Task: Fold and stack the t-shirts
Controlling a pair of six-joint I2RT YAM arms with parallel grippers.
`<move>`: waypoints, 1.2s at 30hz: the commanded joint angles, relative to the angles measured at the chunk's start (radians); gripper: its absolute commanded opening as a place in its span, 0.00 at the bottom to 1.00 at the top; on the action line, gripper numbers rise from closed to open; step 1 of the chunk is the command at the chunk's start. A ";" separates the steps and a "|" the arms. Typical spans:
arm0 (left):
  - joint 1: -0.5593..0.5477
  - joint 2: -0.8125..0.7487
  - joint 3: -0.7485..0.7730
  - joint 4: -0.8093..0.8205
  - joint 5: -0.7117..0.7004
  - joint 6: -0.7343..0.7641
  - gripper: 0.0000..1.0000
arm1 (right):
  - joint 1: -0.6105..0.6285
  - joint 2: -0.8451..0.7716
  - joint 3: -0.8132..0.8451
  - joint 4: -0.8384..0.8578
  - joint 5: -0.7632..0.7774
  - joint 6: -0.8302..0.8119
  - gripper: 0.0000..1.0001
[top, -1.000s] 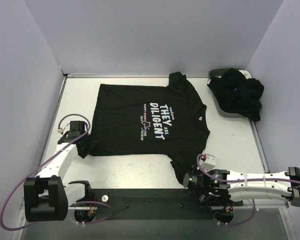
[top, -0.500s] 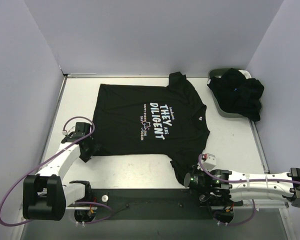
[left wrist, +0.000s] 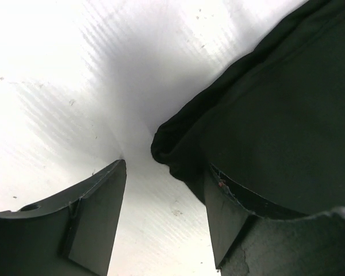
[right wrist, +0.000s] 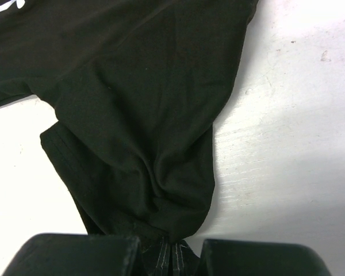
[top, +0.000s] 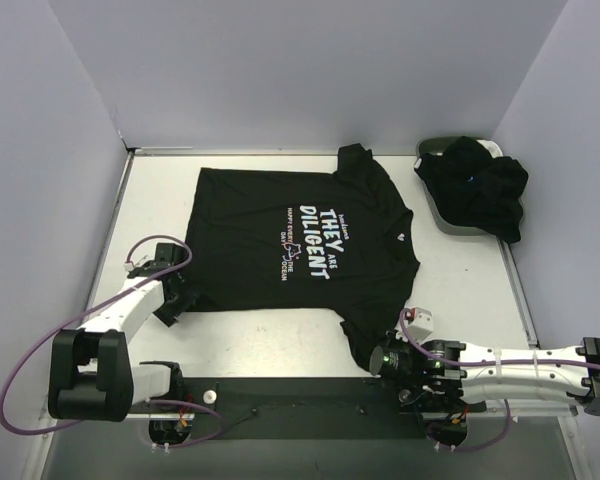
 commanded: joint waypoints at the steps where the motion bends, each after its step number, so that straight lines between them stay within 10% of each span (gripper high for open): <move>1: -0.004 0.034 0.046 0.035 -0.032 -0.027 0.65 | 0.010 -0.020 -0.022 -0.020 0.041 0.006 0.00; 14: 0.005 0.088 0.053 0.082 -0.063 -0.042 0.48 | 0.009 -0.026 -0.023 -0.020 0.039 0.008 0.00; 24: 0.007 0.115 0.029 0.140 -0.075 -0.058 0.00 | 0.010 -0.043 -0.025 -0.029 0.033 0.006 0.00; 36: 0.013 -0.125 0.133 0.000 -0.037 -0.016 0.00 | -0.005 -0.098 0.222 -0.237 0.217 -0.118 0.00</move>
